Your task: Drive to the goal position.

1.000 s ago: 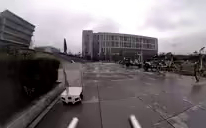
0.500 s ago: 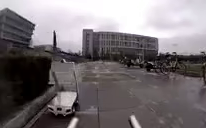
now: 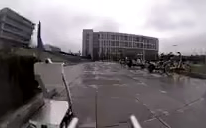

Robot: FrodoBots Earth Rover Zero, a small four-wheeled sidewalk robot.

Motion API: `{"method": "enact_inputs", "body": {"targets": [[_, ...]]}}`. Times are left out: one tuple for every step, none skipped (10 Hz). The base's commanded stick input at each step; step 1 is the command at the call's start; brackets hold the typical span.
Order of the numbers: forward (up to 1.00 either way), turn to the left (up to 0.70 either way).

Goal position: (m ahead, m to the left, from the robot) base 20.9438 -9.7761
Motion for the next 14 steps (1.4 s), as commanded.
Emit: {"method": "enact_inputs", "body": {"targets": [[0.7,0.0],[0.7,0.0],[0.7,0.0],[0.7,0.0],[0.7,0.0],[0.7,0.0],[0.7,0.0],[0.7,0.0],[0.7,0.0],[0.7,0.0],[0.7,0.0],[0.7,0.05],[0.7,0.22],[0.7,0.35]]}}
